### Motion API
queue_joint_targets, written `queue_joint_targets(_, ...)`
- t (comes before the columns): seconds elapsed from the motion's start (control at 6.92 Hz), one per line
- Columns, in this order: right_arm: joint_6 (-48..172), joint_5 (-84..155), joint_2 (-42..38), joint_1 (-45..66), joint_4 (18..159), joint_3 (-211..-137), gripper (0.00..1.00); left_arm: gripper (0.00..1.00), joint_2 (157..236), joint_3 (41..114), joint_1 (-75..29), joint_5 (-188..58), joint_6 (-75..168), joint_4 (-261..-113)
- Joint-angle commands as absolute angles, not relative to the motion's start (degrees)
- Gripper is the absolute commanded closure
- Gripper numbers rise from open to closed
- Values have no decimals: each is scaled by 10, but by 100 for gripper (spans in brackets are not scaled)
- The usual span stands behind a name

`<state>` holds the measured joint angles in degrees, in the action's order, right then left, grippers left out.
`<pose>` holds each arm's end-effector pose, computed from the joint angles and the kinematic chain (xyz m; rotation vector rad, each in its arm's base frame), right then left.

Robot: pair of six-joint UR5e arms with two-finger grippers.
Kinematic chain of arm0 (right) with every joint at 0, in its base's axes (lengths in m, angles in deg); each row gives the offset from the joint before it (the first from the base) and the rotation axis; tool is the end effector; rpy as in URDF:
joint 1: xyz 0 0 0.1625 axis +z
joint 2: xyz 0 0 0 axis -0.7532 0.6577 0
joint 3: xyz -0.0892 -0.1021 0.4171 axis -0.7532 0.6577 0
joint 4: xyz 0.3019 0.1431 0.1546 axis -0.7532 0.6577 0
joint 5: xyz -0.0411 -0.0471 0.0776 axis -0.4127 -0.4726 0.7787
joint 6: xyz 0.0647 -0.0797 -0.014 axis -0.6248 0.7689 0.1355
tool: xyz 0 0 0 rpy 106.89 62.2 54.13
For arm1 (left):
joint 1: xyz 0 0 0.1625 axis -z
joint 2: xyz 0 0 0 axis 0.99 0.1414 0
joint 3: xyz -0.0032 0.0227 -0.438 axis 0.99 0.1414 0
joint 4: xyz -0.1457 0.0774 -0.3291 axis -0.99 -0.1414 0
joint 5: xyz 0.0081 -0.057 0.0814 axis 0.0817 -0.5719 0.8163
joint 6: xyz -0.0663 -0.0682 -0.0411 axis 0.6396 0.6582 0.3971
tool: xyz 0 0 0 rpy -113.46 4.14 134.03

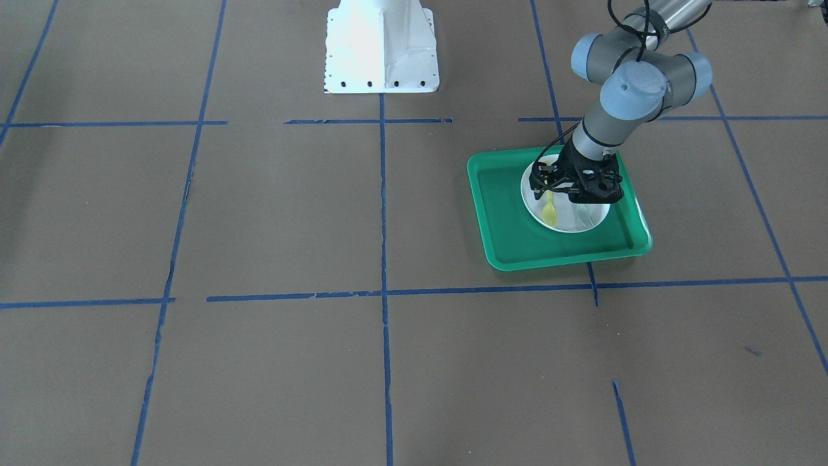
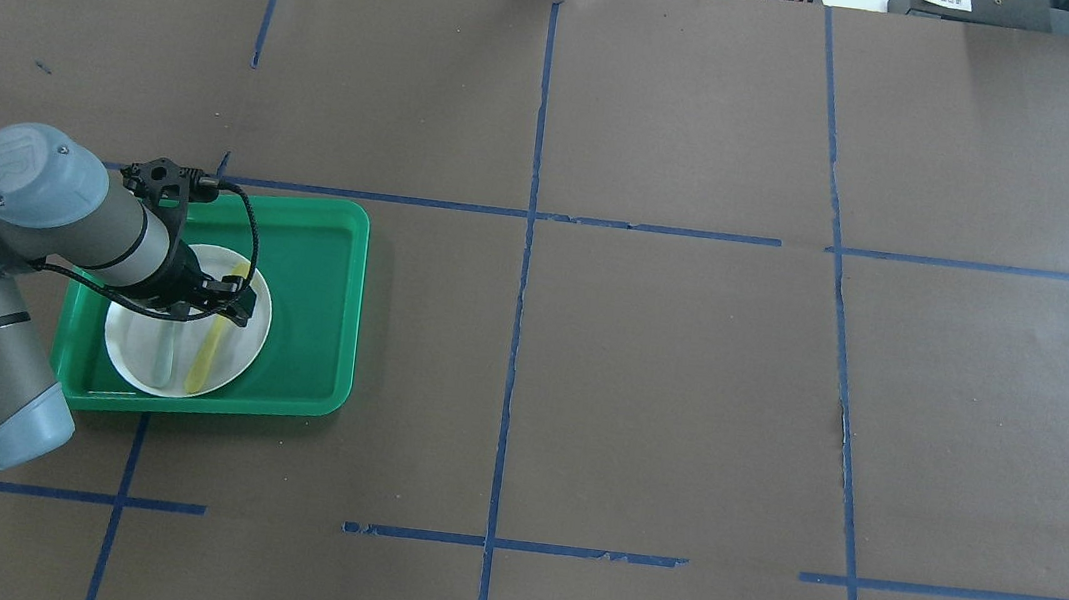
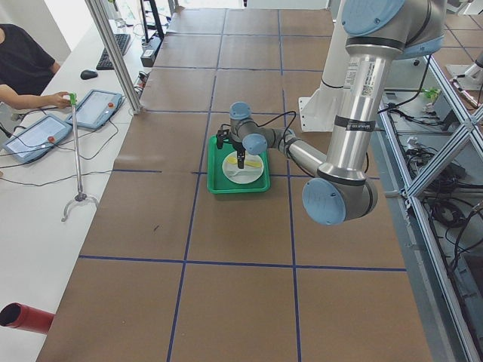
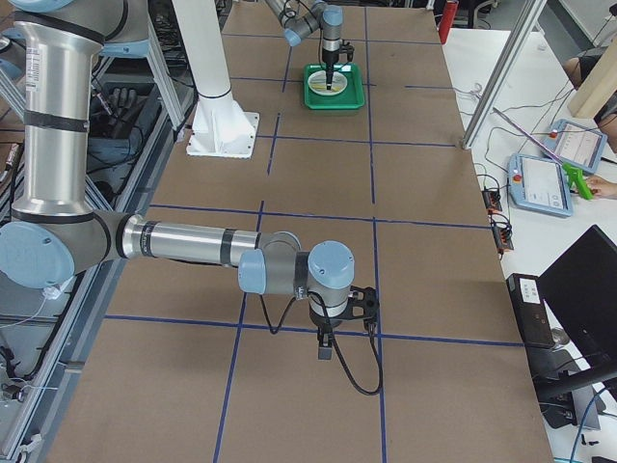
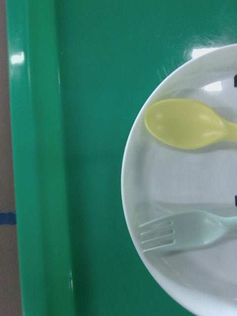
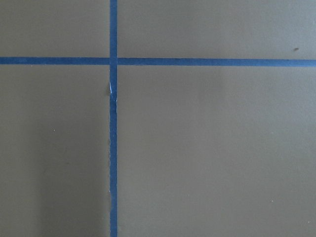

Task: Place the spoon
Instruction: 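Lower the left gripper and close it on the yellow spoon handle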

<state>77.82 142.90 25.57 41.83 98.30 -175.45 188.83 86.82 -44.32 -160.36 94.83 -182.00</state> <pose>0.0708 -0.3843 0.6954 0.0070 -0.7056 0.0217 0.3785 -0.3999 0.4623 0.0133 0.8595 0.0015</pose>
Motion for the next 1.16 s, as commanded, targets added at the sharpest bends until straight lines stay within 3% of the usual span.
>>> queue_joint_targets(0.0, 778, 1429, 256, 418, 982, -1755, 0, 34, 1889, 866, -446, -1604, 947, -1820)
queue_joint_targets(1.01, 778, 1429, 256, 418, 983, -1755, 0, 83, 1890, 868, -446, -1604, 948, -1819)
